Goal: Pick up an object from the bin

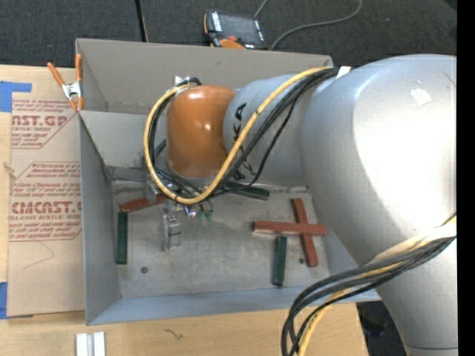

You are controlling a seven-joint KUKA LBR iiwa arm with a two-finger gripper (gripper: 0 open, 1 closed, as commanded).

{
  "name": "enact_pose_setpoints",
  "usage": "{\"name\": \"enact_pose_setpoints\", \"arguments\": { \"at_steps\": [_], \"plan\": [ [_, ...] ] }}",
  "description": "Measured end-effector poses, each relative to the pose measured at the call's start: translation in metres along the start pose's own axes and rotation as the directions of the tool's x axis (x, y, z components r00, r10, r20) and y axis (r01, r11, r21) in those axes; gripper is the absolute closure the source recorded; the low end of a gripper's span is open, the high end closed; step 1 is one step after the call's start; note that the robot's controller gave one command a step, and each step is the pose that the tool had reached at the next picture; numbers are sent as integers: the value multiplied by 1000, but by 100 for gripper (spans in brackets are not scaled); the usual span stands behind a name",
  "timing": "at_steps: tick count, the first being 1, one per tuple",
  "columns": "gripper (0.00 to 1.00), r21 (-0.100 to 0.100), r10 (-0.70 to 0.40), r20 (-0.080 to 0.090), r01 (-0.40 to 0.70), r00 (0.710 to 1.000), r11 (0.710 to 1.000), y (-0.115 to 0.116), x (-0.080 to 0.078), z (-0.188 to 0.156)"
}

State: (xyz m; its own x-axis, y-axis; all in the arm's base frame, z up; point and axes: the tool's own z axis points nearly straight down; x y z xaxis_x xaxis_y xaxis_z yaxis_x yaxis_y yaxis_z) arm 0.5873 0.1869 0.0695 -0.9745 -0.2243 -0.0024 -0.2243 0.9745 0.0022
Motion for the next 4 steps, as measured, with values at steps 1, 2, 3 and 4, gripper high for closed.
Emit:
{"name": "enact_pose_setpoints", "arguments": {
  "at_steps": [1, 2, 3, 4],
  "plan": [
    [0, -1, 157, 1, -157, 988, 988, 50, -16, -1],
    [0, 4, -135, -2, 135, 991, 991, -13, -3, 0],
    [100, 0, -136, 0, 136, 991, 991, -11, -3, -1],
    [100, 4, -240, 8, 240, 971, 971, -25, -1, -127]
  ]
}}
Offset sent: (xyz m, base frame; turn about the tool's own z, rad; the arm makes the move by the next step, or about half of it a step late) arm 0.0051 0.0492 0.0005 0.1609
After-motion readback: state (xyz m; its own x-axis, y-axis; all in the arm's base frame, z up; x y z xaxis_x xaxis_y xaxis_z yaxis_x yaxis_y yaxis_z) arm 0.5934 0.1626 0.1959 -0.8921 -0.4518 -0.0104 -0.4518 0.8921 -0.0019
